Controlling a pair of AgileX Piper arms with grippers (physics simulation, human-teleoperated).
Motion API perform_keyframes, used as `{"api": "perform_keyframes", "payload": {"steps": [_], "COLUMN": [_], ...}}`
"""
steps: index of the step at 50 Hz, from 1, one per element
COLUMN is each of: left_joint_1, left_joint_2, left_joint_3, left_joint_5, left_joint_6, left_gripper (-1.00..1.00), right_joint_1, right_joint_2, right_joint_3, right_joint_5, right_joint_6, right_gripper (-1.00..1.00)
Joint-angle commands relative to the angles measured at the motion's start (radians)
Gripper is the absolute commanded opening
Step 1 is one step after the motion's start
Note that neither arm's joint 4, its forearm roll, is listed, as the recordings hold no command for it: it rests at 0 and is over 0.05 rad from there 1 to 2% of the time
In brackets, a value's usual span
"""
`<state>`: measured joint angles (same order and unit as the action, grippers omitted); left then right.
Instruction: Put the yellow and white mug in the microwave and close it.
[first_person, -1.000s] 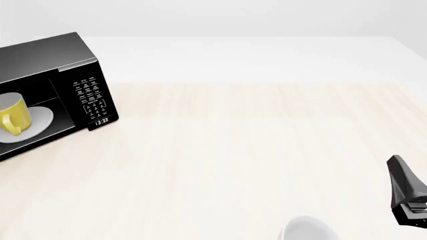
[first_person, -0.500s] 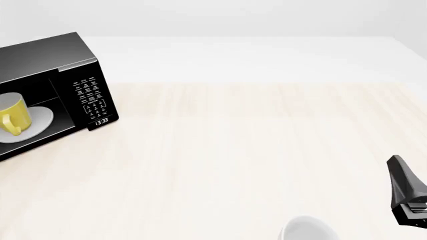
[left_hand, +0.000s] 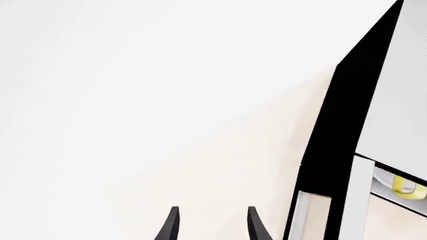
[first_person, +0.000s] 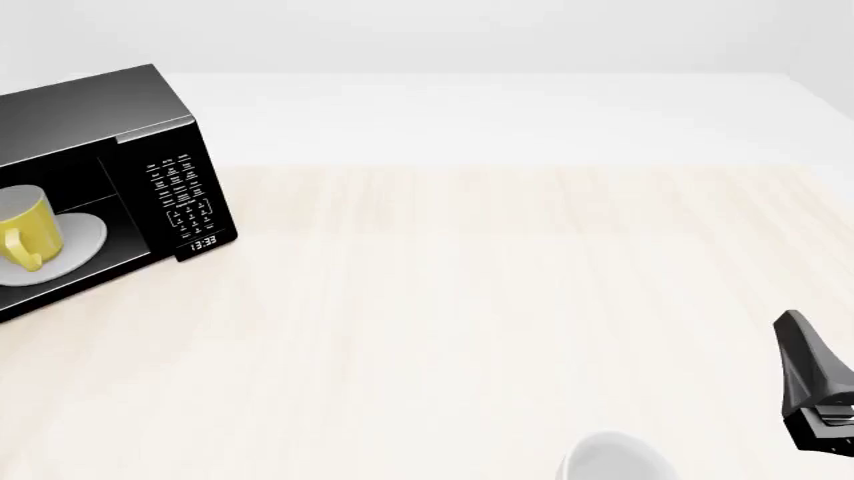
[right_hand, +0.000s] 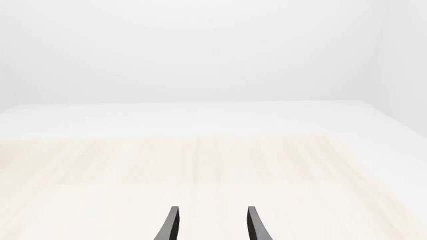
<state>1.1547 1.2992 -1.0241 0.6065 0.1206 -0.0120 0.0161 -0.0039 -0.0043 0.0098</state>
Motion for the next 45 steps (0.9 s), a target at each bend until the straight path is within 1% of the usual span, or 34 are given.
{"api": "perform_keyframes", "payload": {"steps": [1,3,9,13,18,22,31,34,35,39,42,45], "left_joint_1": [-0.078,-0.086,-0.067,-0.030,-0.040,-0.029,-0.062,-0.091,-0.124,-0.145,-0.182,-0.194], "left_joint_2": [0.044,0.055,0.065,0.059,0.072,0.070,0.091,0.113,0.122,0.135,0.160,0.161], "left_joint_3": [0.027,0.027,0.068,0.110,0.119,0.146,0.146,0.128,0.105,0.094,0.073,0.065], "left_joint_5": [-0.046,-0.049,-0.063,-0.073,-0.072,-0.085,-0.090,-0.082,-0.073,-0.065,-0.057,-0.053], "left_joint_6": [0.038,0.038,0.070,0.109,0.117,0.137,0.134,0.116,0.092,0.079,0.053,0.050], "left_gripper": [1.00,1.00,1.00,1.00,1.00,1.00,1.00,1.00,1.00,1.00,1.00,1.00], "right_joint_1": [0.000,0.000,0.000,0.000,0.000,0.000,0.000,0.000,0.000,0.000,0.000,0.000], "right_joint_2": [0.000,0.000,0.000,0.000,0.000,0.000,0.000,0.000,0.000,0.000,0.001,0.000], "right_joint_3": [0.000,0.000,0.000,0.000,0.000,0.000,0.000,0.000,0.000,0.000,0.000,0.000], "right_joint_5": [0.000,0.000,0.000,0.000,0.000,0.000,0.000,0.000,0.000,0.000,0.000,0.000], "right_joint_6": [0.000,0.000,0.000,0.000,0.000,0.000,0.000,0.000,0.000,0.000,0.000,0.000], "right_gripper": [1.00,1.00,1.00,1.00,1.00,1.00,1.00,1.00,1.00,1.00,1.00,1.00]}}
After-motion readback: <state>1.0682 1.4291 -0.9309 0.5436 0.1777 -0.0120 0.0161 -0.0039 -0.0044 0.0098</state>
